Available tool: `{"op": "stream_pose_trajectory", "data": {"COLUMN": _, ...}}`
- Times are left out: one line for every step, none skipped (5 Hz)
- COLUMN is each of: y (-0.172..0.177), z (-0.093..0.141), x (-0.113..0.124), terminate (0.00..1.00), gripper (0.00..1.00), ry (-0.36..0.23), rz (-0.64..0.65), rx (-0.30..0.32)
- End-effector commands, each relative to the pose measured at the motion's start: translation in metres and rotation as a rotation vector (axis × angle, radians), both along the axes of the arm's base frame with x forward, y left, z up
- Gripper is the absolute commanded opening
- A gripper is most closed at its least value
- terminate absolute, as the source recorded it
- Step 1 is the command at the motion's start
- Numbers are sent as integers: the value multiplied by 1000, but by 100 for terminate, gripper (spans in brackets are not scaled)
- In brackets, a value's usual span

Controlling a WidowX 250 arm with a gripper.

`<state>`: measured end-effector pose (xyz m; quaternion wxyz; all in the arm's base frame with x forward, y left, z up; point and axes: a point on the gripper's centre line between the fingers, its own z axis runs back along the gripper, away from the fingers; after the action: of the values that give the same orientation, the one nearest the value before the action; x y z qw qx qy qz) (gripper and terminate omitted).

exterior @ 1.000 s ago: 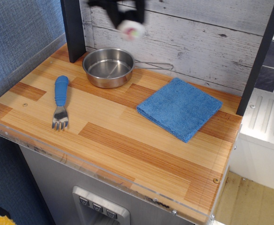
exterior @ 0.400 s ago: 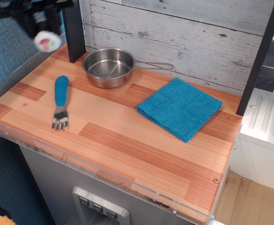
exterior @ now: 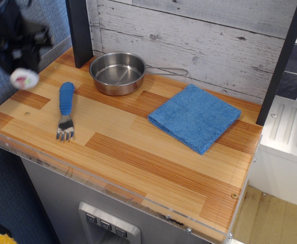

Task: Move the sushi roll to the left of the blue fork

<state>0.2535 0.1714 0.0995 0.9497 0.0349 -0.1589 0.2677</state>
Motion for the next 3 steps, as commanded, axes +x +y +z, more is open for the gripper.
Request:
{"op": "stream_pose_trajectory", "data": {"y": 19, "z": -18, "x": -11, "terminate": 0, "gripper": 0, "ry": -10, "rz": 29, "rx": 84}}
{"op": "stream_pose_trajectory", "data": {"y": 22, "z": -32, "x": -4, "terminate": 0, "gripper": 0, "ry": 7, "rz": 34, "rx": 95}}
{"op": "stream_pose_trajectory", "data": {"y": 25, "z": -44, "x": 1, "terminate": 0, "gripper": 0, "ry": 29, "rz": 43, "rx": 117}}
